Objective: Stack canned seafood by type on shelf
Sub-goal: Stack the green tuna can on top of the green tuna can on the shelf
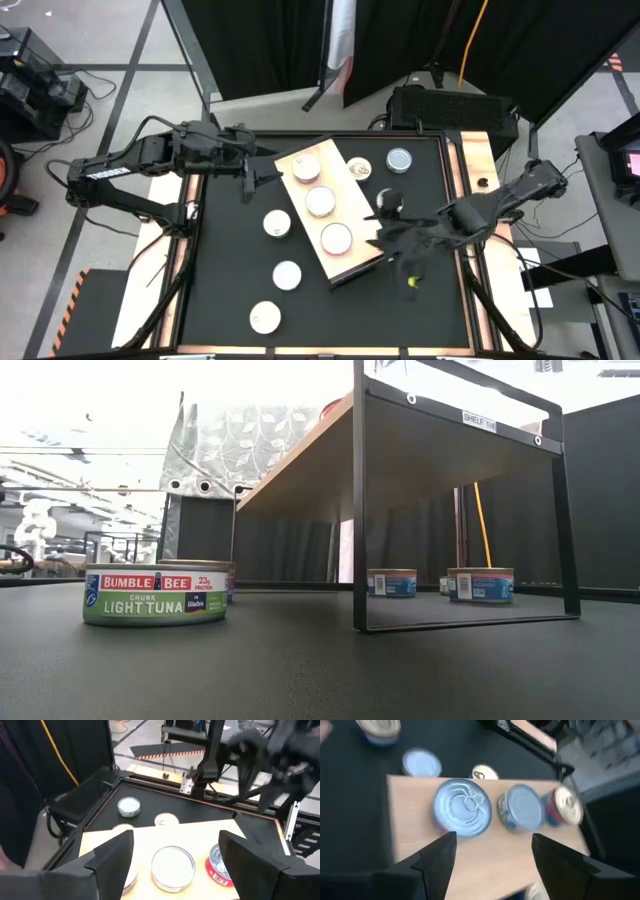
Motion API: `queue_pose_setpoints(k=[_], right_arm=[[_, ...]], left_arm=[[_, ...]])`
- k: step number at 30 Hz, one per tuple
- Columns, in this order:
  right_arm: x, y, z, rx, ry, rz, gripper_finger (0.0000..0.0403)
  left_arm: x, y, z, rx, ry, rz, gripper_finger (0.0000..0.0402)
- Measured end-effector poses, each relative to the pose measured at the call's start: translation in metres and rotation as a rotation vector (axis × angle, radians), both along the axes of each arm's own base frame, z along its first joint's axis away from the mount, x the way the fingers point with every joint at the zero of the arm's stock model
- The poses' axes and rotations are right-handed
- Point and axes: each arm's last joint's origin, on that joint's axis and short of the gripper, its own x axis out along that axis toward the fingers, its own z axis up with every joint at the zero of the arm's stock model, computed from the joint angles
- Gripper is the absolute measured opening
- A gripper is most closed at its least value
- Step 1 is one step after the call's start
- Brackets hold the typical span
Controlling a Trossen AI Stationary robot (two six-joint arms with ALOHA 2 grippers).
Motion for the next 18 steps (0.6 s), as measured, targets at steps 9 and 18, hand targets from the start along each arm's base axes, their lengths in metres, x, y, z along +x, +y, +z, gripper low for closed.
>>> queue_pose_setpoints(k=[9, 18], right_arm=[[-0.085, -0.026, -0.001, 0.148, 0.064, -0.324, 0.0254], [-0.112, -0.044, -0.044, 0.306, -0.103, -0.507, 0.0254]], left_arm=[[0.008, -0.016, -0.034, 0.054, 0.117, -0.048, 0.0292], [0.016, -0.051, -0.101, -0.185, 0.237, -0.057, 0.0292]])
